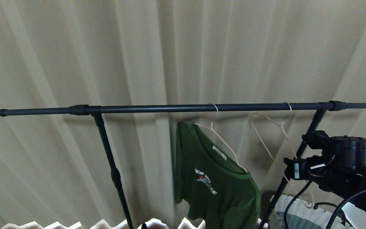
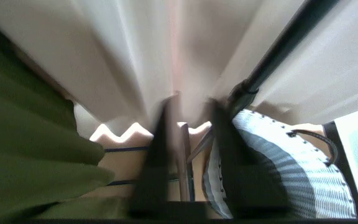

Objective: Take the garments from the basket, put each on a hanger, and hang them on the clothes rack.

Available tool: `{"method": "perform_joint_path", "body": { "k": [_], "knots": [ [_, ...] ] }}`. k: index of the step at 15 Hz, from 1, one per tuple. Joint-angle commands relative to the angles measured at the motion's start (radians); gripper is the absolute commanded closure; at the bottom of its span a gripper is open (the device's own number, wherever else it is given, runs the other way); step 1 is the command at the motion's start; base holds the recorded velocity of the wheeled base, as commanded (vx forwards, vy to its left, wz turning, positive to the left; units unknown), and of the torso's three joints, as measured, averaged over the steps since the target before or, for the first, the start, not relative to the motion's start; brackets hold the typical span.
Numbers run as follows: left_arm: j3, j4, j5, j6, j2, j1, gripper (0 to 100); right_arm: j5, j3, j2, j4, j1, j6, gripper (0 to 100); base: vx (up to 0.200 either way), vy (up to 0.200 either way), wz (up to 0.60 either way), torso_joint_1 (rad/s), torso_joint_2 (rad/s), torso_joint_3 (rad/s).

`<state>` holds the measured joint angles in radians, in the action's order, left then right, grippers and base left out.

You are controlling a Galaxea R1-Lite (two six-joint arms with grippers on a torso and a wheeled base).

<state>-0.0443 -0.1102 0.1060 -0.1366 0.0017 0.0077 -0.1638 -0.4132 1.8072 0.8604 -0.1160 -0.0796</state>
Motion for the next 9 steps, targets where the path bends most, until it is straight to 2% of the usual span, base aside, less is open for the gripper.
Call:
{"method": "perform_joint_path", "body": {
  "k": [1, 9],
  "knots": [
    [0.0, 0.0, 0.0, 0.0, 0.001, 0.0, 100, 0.0, 0.002, -0.005, 0.0, -0.001, 0.0, 100, 0.0, 0.0, 0.0, 0.0, 0.0, 0.0],
    [0.0, 0.0, 0.0, 0.0, 0.001, 0.0, 100, 0.003, 0.004, -0.02, 0.002, 0.001, -0.002, 100, 0.0, 0.0, 0.0, 0.0, 0.0, 0.0]
  ]
}}
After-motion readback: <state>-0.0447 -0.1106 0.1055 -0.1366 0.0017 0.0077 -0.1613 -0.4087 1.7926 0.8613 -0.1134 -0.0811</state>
